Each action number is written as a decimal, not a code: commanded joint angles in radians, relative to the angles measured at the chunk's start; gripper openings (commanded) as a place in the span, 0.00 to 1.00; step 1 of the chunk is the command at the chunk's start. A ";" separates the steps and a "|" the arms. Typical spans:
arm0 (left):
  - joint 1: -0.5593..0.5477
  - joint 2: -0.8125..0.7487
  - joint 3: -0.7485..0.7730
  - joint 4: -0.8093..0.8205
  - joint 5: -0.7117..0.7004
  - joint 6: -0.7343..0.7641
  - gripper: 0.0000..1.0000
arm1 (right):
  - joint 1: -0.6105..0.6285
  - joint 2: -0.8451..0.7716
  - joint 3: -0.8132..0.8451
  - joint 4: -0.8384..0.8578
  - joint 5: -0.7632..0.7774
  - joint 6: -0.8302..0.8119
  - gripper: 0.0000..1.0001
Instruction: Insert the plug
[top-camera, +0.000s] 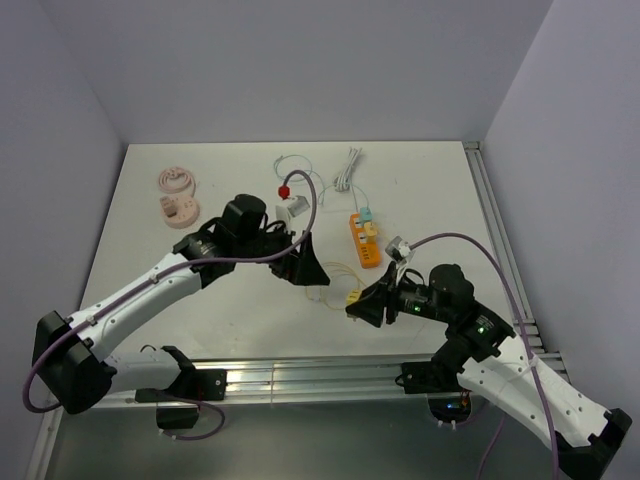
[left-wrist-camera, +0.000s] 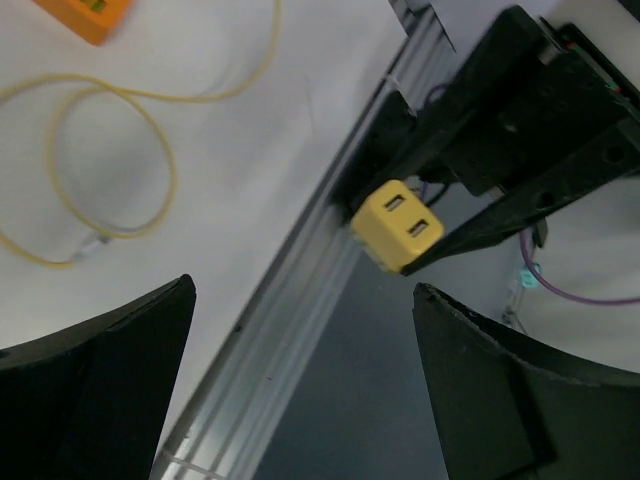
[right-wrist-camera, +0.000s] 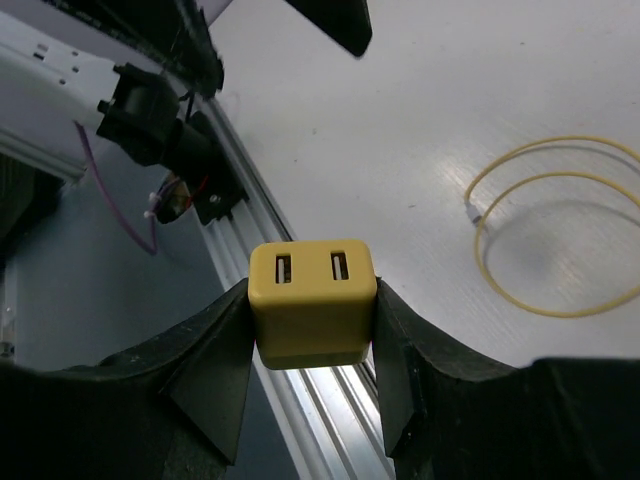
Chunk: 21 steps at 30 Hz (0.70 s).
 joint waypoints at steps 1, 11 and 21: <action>-0.072 0.014 0.013 0.038 0.029 -0.122 0.95 | 0.024 0.003 -0.010 0.081 -0.074 -0.025 0.00; -0.192 0.098 -0.008 0.096 -0.005 -0.317 0.94 | 0.068 0.013 -0.026 0.094 -0.039 -0.023 0.00; -0.267 0.212 0.024 0.124 0.026 -0.406 0.91 | 0.084 0.009 -0.040 0.109 -0.025 -0.028 0.00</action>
